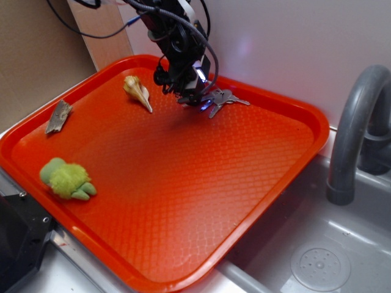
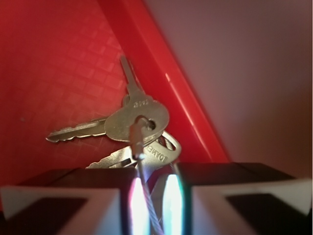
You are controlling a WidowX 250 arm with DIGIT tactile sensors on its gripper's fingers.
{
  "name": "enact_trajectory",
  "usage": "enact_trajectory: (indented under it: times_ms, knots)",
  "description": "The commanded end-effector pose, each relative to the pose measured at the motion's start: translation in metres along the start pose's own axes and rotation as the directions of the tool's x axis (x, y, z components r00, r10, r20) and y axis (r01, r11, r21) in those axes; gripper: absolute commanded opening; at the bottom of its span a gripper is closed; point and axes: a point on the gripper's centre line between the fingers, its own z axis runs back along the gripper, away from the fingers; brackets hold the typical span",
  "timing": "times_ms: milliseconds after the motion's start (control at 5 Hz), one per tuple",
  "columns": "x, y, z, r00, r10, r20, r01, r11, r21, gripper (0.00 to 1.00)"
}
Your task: Grab the silver keys.
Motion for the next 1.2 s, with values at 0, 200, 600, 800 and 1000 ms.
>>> enact_trajectory:
  times_ms: [0, 200, 600, 800, 1000]
  knots:
    - [0.017, 0.008, 0.055, 0.961, 0.188, -0.204, -0.190, 0.982, 0.006, 0.00]
    - [0.012, -0.003, 0.114, 0.876, 0.423, -0.230, -0.420, 0.905, 0.066, 0.00]
    - [-0.032, -0.010, 0.234, 0.540, 0.832, -0.130, -0.838, 0.545, 0.005, 0.00]
    - [-0.021, -0.025, 0.241, 0.328, 0.927, -0.185, -0.940, 0.339, 0.031, 0.00]
    - [-0.008, -0.045, 0.243, 0.361, 0.913, -0.190, -0.928, 0.373, 0.027, 0.00]
